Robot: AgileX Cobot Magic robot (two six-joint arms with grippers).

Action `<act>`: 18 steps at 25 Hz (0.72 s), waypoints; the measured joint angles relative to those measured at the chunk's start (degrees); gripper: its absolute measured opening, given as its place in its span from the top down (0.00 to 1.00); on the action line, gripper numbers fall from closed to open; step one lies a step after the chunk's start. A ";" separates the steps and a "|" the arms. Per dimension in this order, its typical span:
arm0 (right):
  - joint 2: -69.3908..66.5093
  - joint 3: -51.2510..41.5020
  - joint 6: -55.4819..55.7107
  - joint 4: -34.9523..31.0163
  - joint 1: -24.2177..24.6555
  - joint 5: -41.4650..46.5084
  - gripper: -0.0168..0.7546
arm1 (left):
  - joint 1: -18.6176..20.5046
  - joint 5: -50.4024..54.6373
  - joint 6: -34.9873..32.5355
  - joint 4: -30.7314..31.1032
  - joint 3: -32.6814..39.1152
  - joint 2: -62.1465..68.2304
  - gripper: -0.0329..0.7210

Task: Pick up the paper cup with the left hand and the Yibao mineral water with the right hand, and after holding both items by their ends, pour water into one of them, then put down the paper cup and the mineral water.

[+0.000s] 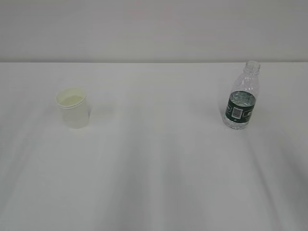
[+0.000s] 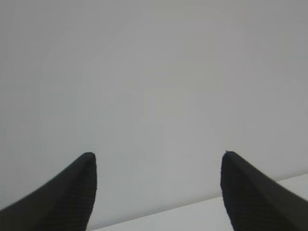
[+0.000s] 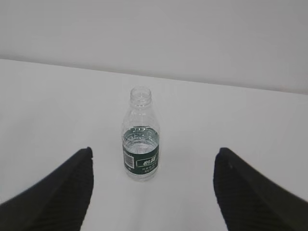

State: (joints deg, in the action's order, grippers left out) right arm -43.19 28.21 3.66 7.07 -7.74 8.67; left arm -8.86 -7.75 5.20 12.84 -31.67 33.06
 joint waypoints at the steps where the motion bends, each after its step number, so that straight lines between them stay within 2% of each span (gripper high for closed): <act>1: 0.85 0.00 -0.11 0.11 0.00 0.44 0.22 | 0.00 0.63 0.00 0.00 0.00 -0.24 0.19; 14: 7.19 0.00 -0.11 0.83 0.00 5.10 0.22 | 0.00 2.88 0.00 0.00 0.00 -0.93 0.20; 18: 8.78 2.50 -0.11 1.25 0.00 7.83 0.22 | 0.00 3.01 0.00 0.00 0.00 -1.23 0.20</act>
State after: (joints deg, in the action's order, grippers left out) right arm -34.41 30.72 3.55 8.32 -7.74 16.50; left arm -8.86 -4.74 5.20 12.84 -31.67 31.83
